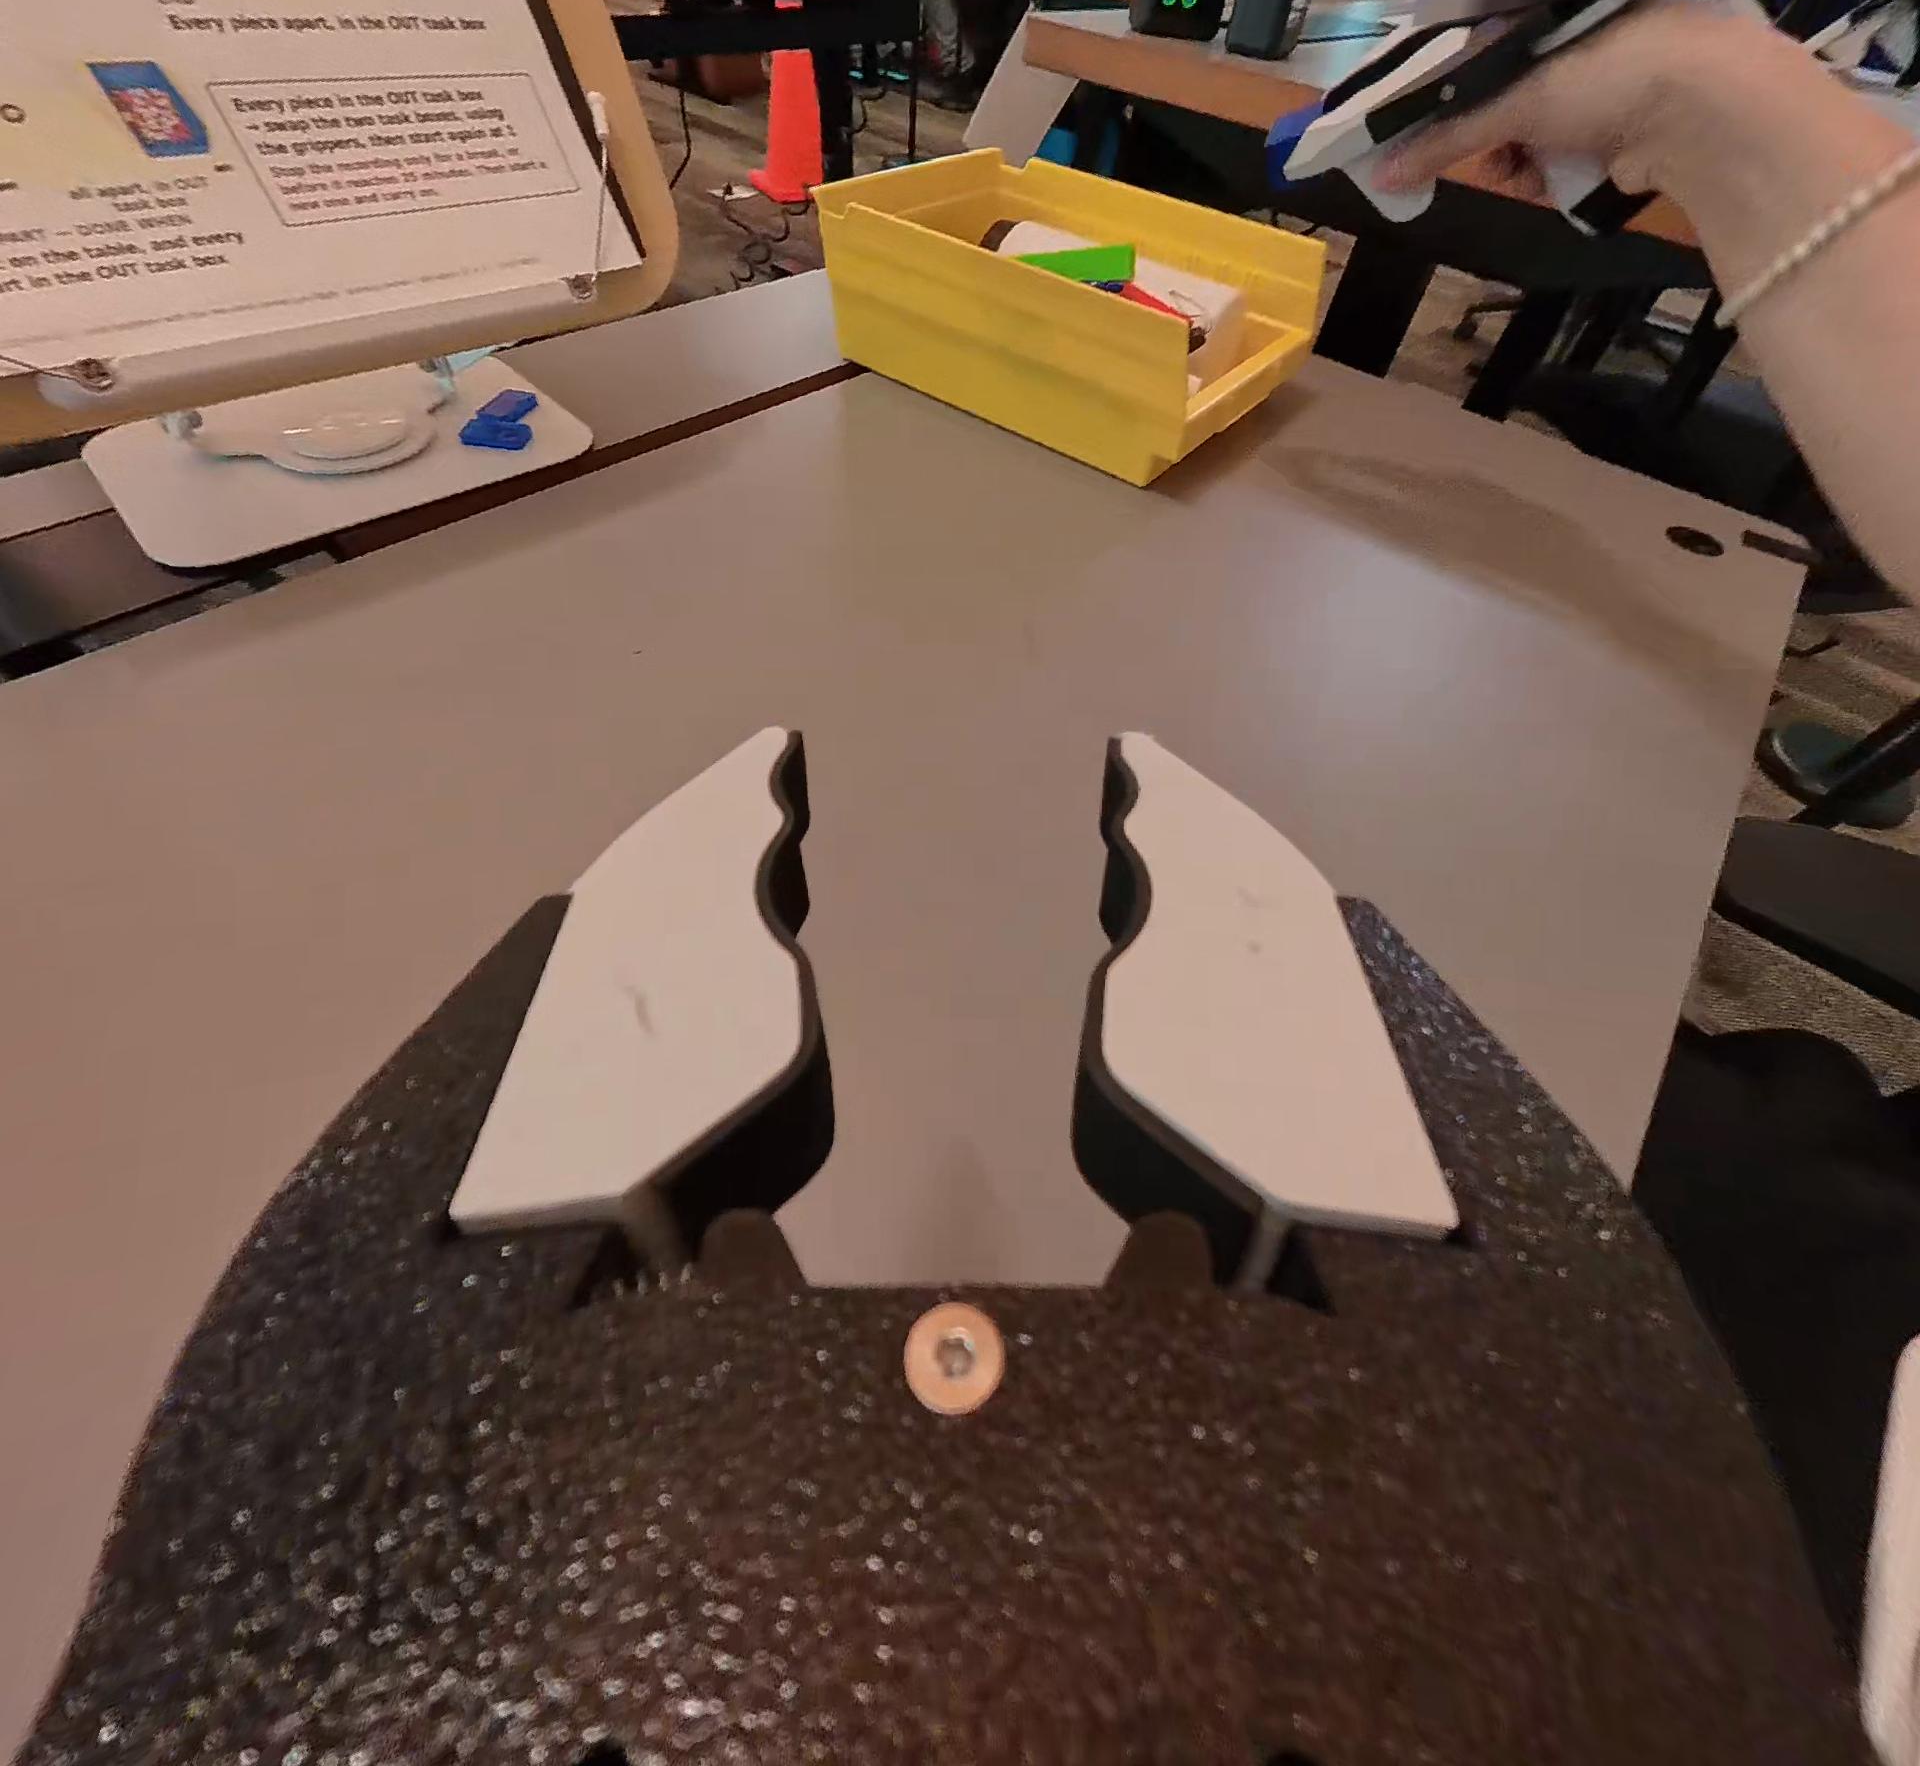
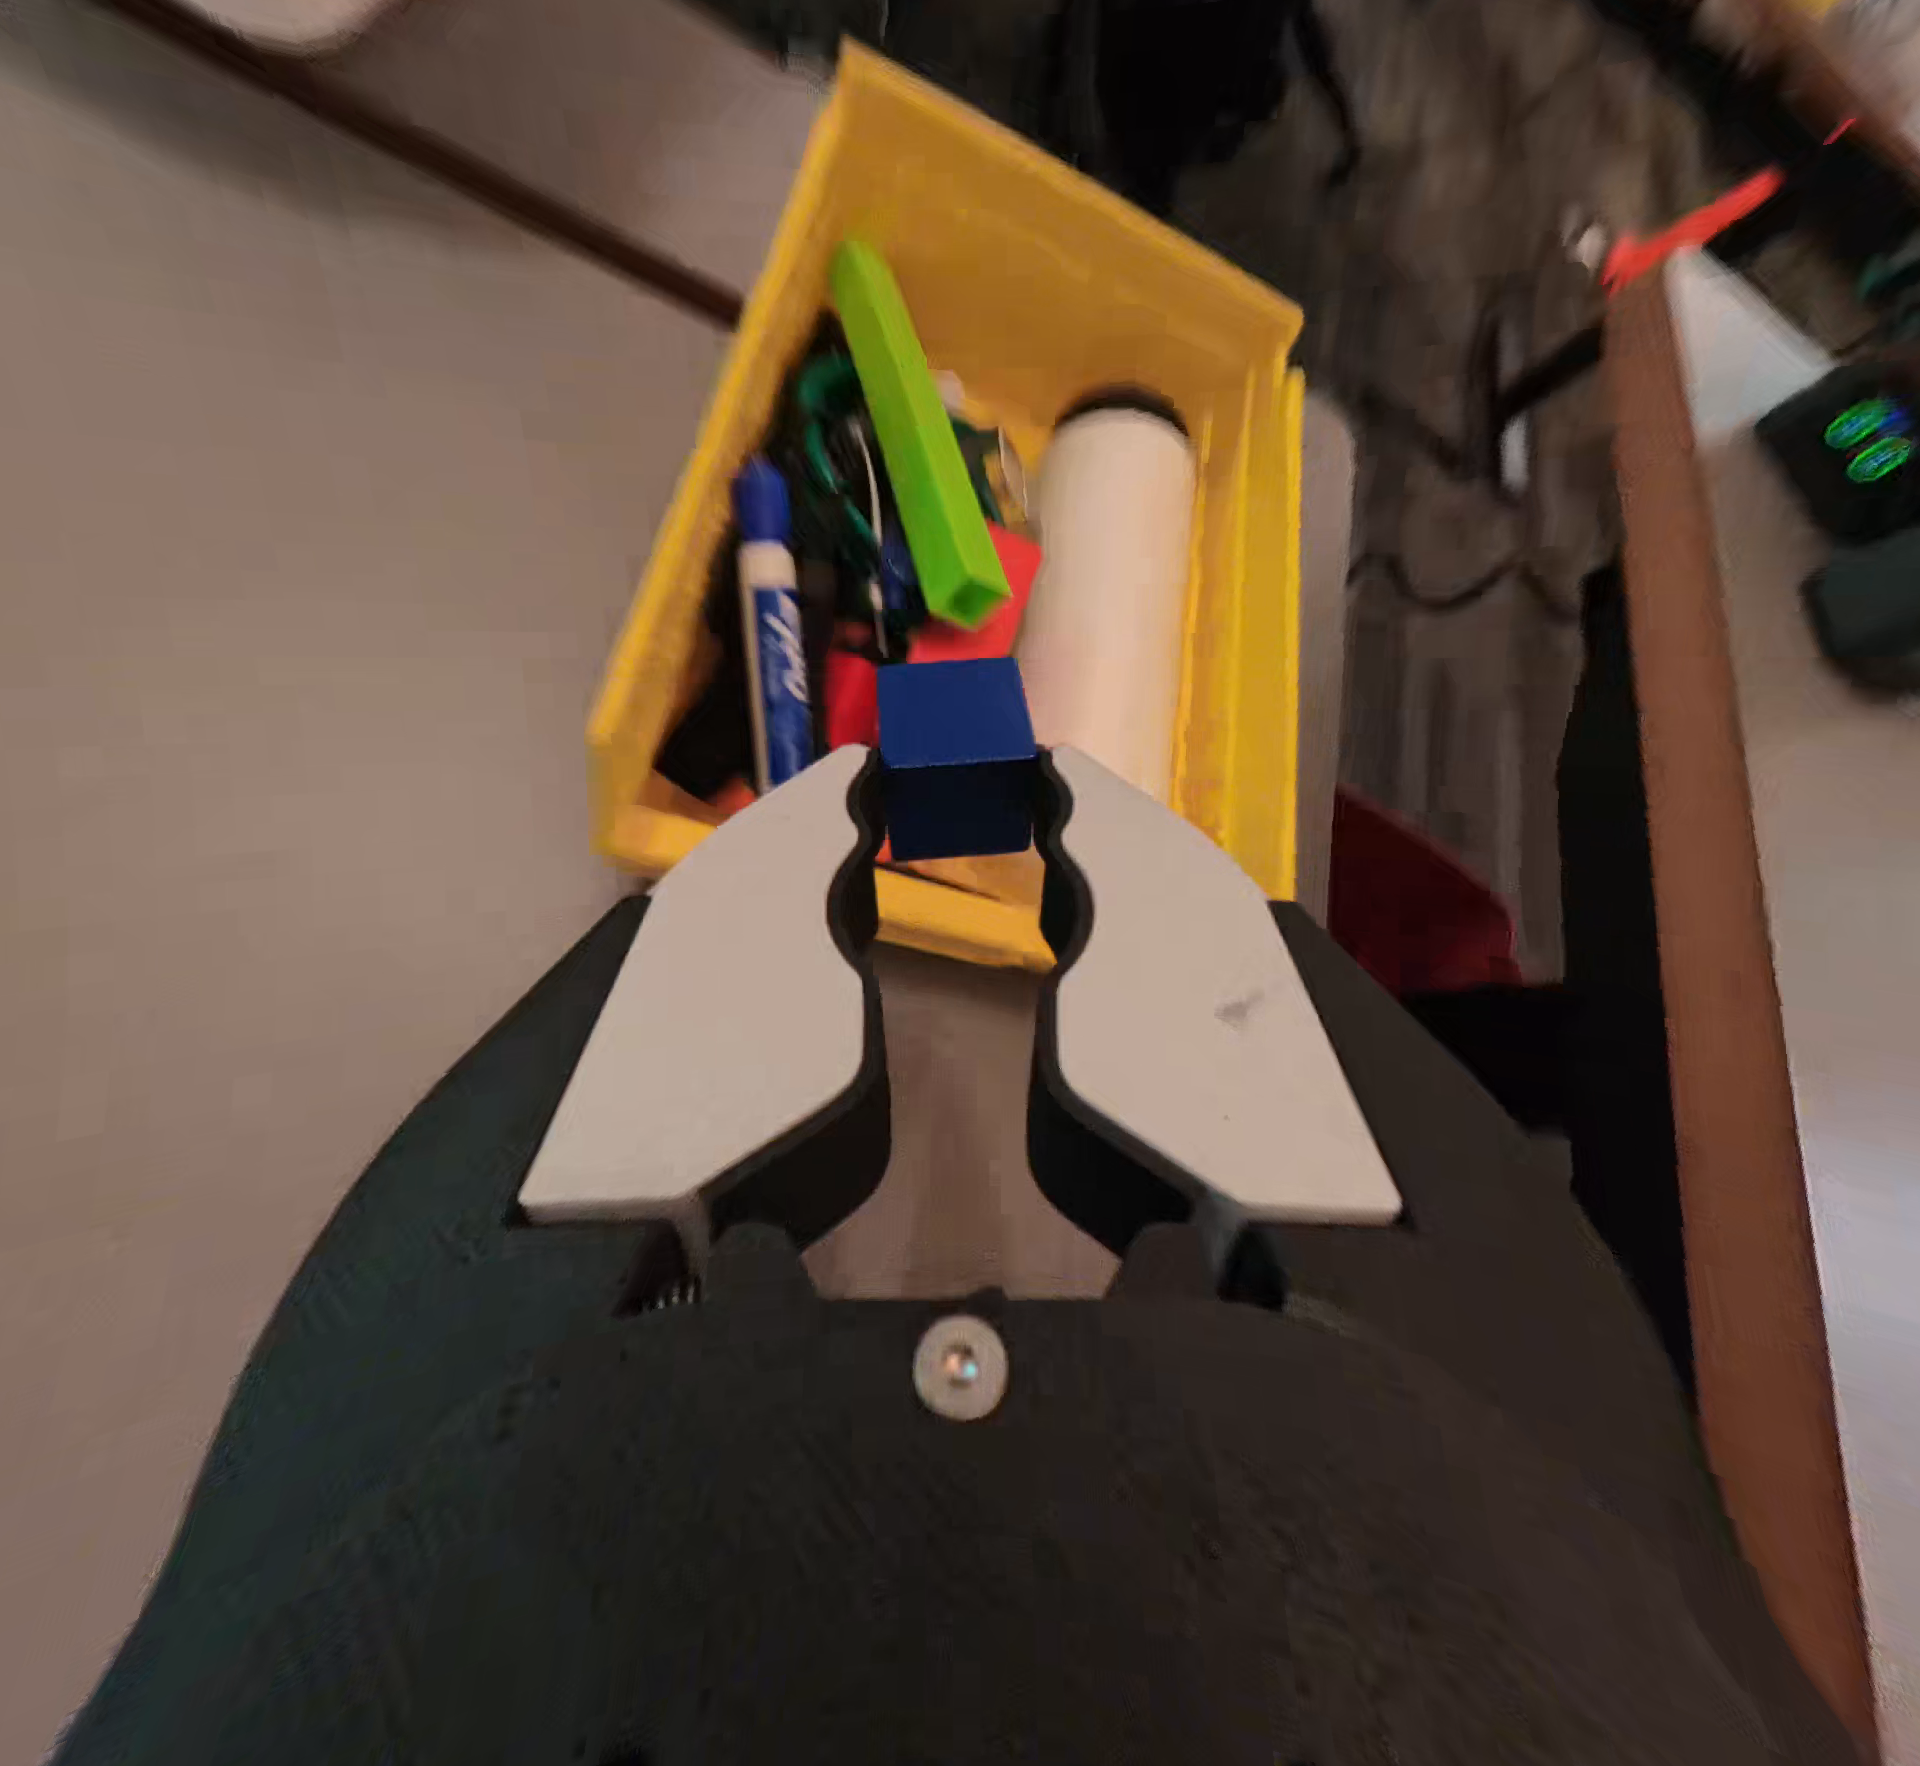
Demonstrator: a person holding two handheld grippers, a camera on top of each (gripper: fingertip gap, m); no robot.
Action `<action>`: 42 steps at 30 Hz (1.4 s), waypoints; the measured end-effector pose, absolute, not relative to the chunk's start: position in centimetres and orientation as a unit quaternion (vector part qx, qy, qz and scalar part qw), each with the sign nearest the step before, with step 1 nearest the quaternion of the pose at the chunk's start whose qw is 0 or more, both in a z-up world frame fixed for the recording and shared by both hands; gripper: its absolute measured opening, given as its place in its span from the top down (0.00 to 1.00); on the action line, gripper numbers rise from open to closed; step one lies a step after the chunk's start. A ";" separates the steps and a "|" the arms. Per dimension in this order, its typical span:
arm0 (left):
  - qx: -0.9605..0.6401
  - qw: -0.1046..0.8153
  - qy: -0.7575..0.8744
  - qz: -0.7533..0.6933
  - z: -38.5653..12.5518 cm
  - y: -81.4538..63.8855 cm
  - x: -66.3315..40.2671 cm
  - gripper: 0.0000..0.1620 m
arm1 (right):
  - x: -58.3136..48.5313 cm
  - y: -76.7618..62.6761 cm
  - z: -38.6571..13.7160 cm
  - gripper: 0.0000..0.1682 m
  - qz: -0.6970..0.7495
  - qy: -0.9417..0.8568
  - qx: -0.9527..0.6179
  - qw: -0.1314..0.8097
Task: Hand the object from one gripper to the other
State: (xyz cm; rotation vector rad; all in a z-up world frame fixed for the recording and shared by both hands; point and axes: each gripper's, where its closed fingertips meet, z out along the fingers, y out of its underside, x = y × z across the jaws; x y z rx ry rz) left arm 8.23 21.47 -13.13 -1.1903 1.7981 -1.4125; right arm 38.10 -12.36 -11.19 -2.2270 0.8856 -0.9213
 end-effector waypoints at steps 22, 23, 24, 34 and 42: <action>-0.529 0.376 0.662 -0.375 -14.1 37.6 6.4 0.71 | 40.3 -13.1 -16.1 0.56 -0.244 0.366 -0.853 0.282; -0.527 0.387 0.678 -0.336 -13.8 39.9 6.2 0.71 | 39.3 -12.4 -15.2 0.54 -0.251 0.351 -0.846 0.312; -0.525 0.384 0.699 -0.296 -13.6 42.2 6.0 0.70 | 38.2 -11.6 -14.4 0.54 -0.258 0.335 -0.840 0.340; -0.754 0.052 0.655 -0.025 -18.4 60.6 7.4 0.62 | 30.2 -5.8 -13.1 0.59 -0.255 0.254 -0.793 0.492; -0.827 -0.014 0.553 0.103 -24.0 62.9 6.5 0.62 | 29.0 -3.0 -13.6 0.58 -0.223 0.211 -0.800 0.516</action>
